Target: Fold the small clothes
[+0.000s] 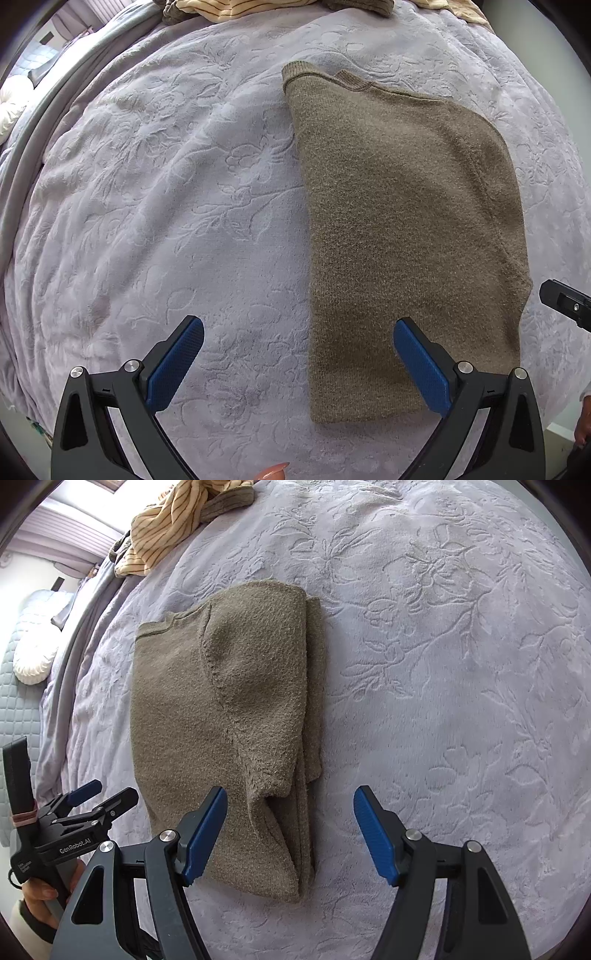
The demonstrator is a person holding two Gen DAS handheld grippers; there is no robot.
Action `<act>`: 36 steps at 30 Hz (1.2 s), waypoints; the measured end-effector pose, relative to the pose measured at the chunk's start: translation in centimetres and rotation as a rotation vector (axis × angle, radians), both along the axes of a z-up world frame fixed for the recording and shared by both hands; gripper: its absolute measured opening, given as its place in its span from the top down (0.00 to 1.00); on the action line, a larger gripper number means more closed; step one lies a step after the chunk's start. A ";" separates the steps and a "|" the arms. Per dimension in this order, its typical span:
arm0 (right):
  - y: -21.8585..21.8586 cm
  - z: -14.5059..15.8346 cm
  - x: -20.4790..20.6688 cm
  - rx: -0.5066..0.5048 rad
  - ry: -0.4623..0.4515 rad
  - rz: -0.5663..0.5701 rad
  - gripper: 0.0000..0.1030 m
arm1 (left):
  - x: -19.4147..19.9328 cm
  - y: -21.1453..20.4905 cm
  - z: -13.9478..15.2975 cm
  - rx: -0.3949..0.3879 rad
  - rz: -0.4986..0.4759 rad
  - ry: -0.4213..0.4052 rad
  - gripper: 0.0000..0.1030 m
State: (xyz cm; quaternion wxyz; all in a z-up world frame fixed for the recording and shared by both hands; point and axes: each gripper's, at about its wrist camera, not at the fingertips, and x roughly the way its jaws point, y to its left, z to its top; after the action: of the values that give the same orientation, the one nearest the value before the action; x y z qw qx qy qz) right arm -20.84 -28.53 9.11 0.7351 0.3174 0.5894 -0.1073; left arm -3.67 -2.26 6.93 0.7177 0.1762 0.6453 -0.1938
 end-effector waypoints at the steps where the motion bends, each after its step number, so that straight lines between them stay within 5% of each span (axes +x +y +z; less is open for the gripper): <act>1: -0.1 0.0 0.1 0.000 0.000 0.001 0.28 | 0.0 0.0 0.0 0.000 0.001 0.000 0.00; 36: -2.5 -3.3 2.7 0.103 -0.038 0.016 0.23 | 4.5 -2.0 -1.9 -0.100 -0.002 0.040 0.00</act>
State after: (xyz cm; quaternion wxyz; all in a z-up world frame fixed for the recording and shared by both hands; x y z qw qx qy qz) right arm -18.18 -31.04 5.82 0.7297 0.3520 0.5826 -0.0648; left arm 0.83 -4.30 4.99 0.7125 0.1368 0.6487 -0.2298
